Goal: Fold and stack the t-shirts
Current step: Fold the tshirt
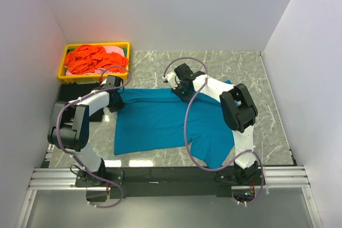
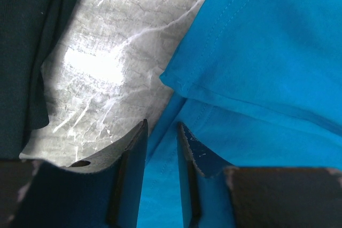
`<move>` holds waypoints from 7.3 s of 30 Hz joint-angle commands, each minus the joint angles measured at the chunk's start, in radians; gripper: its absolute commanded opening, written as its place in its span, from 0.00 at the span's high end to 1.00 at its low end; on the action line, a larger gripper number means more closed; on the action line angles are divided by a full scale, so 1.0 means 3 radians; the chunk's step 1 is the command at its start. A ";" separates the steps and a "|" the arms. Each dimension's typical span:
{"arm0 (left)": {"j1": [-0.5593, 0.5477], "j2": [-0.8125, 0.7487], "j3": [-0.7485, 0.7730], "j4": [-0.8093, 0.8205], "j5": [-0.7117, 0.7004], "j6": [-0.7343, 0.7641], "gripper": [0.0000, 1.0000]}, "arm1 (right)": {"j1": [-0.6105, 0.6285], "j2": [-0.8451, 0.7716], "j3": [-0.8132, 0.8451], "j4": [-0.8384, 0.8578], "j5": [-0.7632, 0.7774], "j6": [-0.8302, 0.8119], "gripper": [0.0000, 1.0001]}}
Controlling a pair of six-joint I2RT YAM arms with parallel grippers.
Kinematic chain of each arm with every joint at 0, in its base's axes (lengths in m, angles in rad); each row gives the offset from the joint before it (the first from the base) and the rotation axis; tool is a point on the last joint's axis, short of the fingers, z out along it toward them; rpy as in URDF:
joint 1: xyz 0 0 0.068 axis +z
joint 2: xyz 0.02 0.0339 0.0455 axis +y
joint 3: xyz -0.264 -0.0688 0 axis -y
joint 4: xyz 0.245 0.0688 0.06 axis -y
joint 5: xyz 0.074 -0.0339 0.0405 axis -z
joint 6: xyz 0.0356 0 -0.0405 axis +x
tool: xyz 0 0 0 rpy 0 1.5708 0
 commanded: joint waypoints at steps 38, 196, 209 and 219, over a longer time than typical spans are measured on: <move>0.0106 -0.0141 0.0023 -0.0009 0.0018 -0.0082 0.53 | -0.0134 -0.0376 -0.0258 0.0125 0.0091 -0.0068 1.00; -0.0083 0.0482 0.0973 0.0037 -0.0488 0.0250 0.25 | -0.2972 -0.0375 -0.0943 0.2156 -0.1239 0.3604 0.65; -0.0404 -0.0375 0.0764 -0.0111 -0.0692 0.0362 0.11 | -0.2283 -0.1030 -0.0892 0.1332 -0.0937 0.1898 0.63; -0.0563 -0.1317 -0.0064 0.0016 -0.0779 0.0526 0.02 | -0.1648 -0.0448 -0.0442 0.0912 -0.1065 0.1431 0.63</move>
